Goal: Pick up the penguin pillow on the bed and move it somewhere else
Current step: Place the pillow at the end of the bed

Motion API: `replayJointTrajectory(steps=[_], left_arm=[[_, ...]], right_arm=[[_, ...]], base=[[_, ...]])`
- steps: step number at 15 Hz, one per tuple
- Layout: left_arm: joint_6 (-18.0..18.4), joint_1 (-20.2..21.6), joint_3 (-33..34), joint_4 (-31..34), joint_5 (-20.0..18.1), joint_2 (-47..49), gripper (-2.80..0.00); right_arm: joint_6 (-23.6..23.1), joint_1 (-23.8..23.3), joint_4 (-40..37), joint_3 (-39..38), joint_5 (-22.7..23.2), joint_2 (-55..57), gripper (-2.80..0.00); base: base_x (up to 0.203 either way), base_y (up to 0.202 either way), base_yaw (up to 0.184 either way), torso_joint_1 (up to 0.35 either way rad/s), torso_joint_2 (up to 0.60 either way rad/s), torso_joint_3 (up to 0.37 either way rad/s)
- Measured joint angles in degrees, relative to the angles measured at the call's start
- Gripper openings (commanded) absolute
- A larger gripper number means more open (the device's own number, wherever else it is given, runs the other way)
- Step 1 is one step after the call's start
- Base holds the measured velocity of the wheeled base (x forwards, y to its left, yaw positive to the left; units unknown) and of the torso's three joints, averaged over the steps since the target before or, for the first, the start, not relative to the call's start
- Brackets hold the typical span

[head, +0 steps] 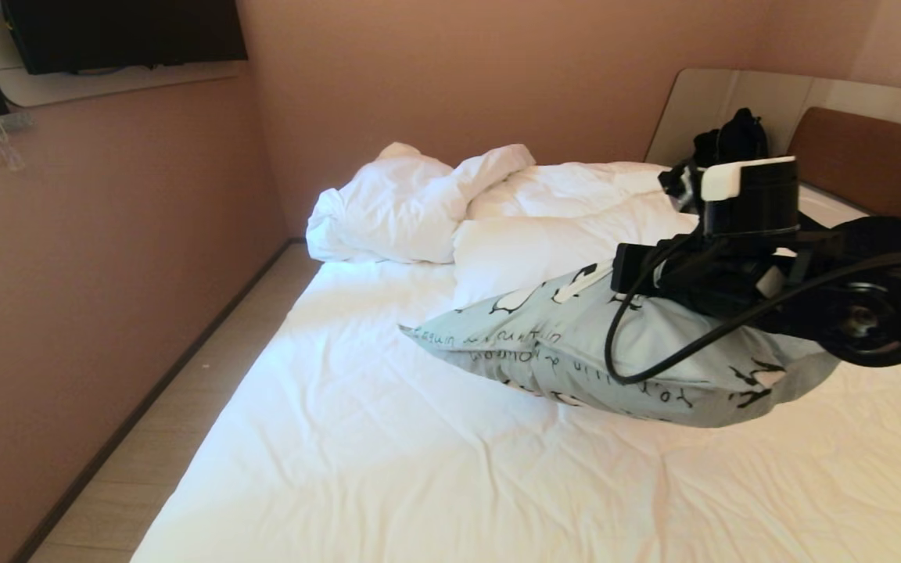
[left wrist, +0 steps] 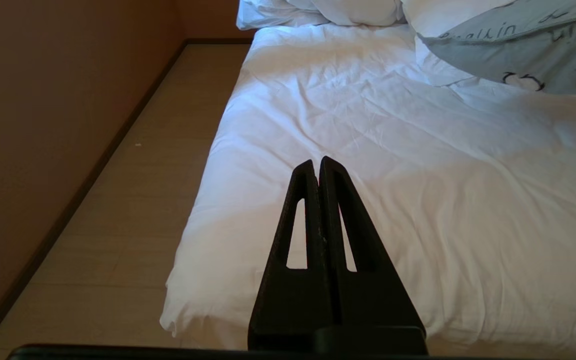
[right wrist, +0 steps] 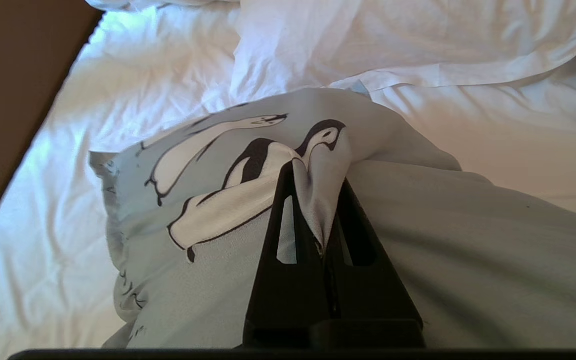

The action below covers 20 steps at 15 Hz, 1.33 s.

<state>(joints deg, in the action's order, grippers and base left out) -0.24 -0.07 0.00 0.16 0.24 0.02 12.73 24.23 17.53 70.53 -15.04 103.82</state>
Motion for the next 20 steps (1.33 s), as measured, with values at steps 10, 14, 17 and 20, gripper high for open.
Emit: replayJointTrajectory(steps=[10, 14, 17, 20], left_arm=[[0.0, 0.0, 0.0, 0.0, 0.0, 0.0, -2.8], [0.0, 0.0, 0.0, 0.0, 0.0, 0.0, -2.8], [0.0, 0.0, 0.0, 0.0, 0.0, 0.0, -2.8], [0.0, 0.0, 0.0, 0.0, 0.0, 0.0, -2.8]], right_arm=[[-8.9, 2.5, 12.7, 9.7, -0.6, 20.4, -2.8], [-9.8, 2.5, 14.0, 16.5, -1.3, 24.1, -2.8], [-10.6, 3.0, 14.2, 19.7, -3.7, 27.1, -2.8], [-12.1, 3.7, 15.0, 14.7, -6.1, 28.9, -2.8]], base=[[0.0, 0.0, 0.0, 0.0, 0.0, 0.0], [0.0, 0.0, 0.0, 0.0, 0.0, 0.0], [0.0, 0.0, 0.0, 0.0, 0.0, 0.0], [0.0, 0.0, 0.0, 0.0, 0.0, 0.0]])
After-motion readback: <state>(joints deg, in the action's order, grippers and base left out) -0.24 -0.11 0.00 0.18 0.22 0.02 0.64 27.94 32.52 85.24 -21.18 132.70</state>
